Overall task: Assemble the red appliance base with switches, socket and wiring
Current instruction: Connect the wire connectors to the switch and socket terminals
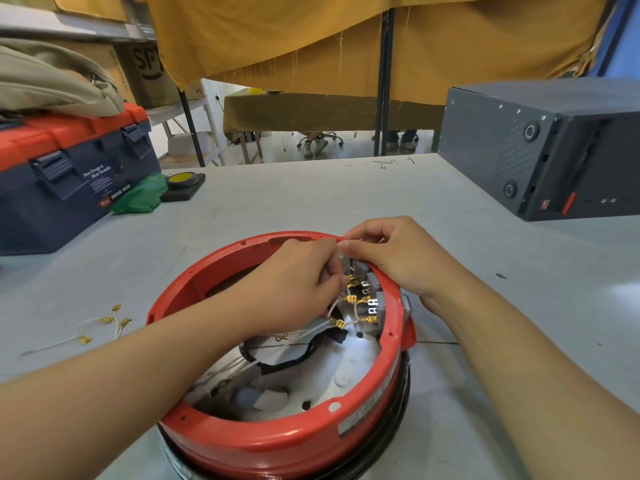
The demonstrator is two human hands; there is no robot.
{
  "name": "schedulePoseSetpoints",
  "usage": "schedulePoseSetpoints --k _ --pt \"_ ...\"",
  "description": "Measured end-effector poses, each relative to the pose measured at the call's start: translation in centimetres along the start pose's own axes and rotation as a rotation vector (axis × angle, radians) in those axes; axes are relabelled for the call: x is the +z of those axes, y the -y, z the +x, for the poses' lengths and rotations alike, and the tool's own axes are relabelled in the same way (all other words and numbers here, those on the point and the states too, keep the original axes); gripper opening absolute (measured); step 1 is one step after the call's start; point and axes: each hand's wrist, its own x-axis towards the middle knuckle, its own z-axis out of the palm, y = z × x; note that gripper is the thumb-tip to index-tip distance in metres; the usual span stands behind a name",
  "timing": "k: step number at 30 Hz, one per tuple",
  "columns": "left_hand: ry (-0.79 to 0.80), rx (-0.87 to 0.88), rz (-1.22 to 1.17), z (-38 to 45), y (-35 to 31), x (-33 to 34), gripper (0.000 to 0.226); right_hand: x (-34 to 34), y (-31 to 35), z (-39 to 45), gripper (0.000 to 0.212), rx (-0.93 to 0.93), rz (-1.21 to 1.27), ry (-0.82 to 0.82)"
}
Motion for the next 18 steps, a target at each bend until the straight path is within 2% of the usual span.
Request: schedulePoseSetpoints --k 18 --pt "-0.012 0.012 0.058 0.08 -0.15 0.21 0.017 0.00 0.27 -0.11 0.007 0.003 -0.020 0.001"
